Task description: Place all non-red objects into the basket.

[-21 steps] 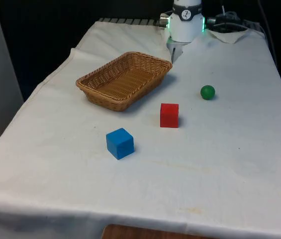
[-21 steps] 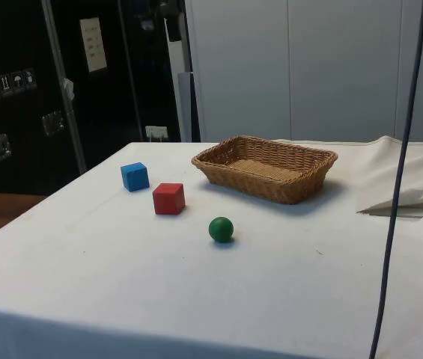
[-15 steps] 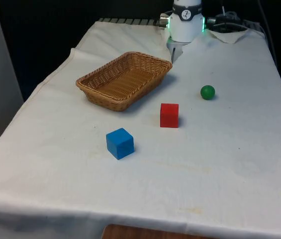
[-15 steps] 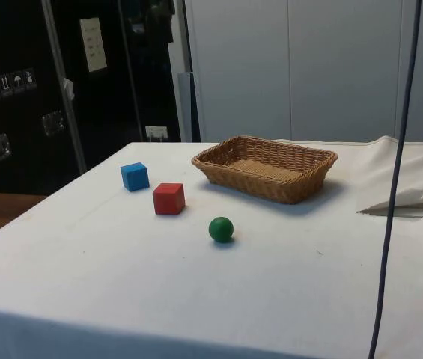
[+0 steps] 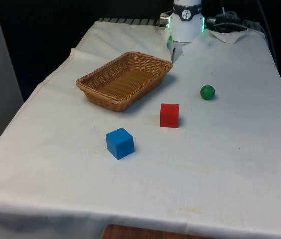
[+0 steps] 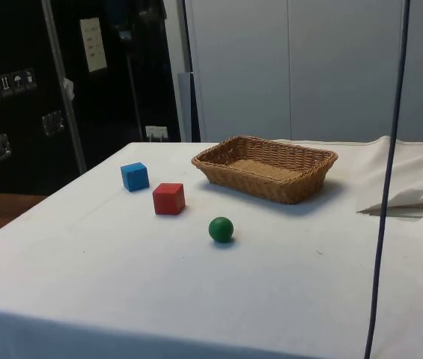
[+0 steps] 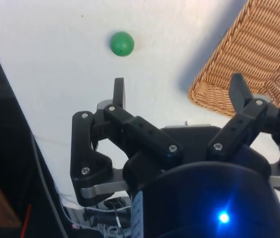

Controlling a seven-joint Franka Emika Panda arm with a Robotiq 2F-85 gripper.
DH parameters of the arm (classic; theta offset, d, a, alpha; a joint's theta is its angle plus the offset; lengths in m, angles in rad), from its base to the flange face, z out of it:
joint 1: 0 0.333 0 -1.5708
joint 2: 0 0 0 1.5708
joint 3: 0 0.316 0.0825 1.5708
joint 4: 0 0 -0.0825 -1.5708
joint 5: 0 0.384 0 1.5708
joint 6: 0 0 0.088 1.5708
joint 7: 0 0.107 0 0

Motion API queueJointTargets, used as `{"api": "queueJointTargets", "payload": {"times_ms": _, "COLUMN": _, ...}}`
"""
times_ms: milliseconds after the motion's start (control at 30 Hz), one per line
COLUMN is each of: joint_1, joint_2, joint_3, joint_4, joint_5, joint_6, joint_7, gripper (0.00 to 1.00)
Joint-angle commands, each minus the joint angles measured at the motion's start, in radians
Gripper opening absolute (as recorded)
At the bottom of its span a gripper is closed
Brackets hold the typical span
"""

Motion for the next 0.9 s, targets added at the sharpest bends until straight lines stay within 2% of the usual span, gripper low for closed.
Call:
{"api": "queueJointTargets", "payload": {"times_ms": 0, "joint_1": 0.001, "joint_2": 0.007, "joint_3": -0.001, "joint_4": 0.003, "joint_5": -0.004, "joint_6": 0.008, "joint_7": 0.012, "gripper": 1.00}}
{"api": "queueJointTargets", "payload": {"times_ms": 167, "joint_1": 0.002, "joint_2": 0.017, "joint_3": -0.002, "joint_4": -0.001, "joint_5": -0.017, "joint_6": 0.039, "joint_7": 0.038, "gripper": 1.00}}
{"api": "queueJointTargets", "payload": {"times_ms": 200, "joint_1": 0.000, "joint_2": 0.015, "joint_3": 0.000, "joint_4": 0.001, "joint_5": -0.009, "joint_6": 0.028, "joint_7": 0.030, "gripper": 1.00}}
{"api": "queueJointTargets", "payload": {"times_ms": 467, "joint_1": 0.002, "joint_2": 0.050, "joint_3": -0.002, "joint_4": 0.002, "joint_5": -0.035, "joint_6": 0.097, "joint_7": 0.072, "gripper": 1.00}}
{"api": "queueJointTargets", "payload": {"times_ms": 533, "joint_1": 0.000, "joint_2": 0.048, "joint_3": -0.001, "joint_4": 0.001, "joint_5": -0.029, "joint_6": 0.090, "joint_7": 0.065, "gripper": 1.00}}
{"api": "queueJointTargets", "payload": {"times_ms": 567, "joint_1": 0.001, "joint_2": 0.064, "joint_3": -0.002, "joint_4": 0.005, "joint_5": -0.038, "joint_6": 0.116, "joint_7": 0.080, "gripper": 1.00}}
{"api": "queueJointTargets", "payload": {"times_ms": 867, "joint_1": -0.001, "joint_2": 0.102, "joint_3": -0.004, "joint_4": 0.006, "joint_5": -0.032, "joint_6": 0.169, "joint_7": 0.093, "gripper": 1.00}}
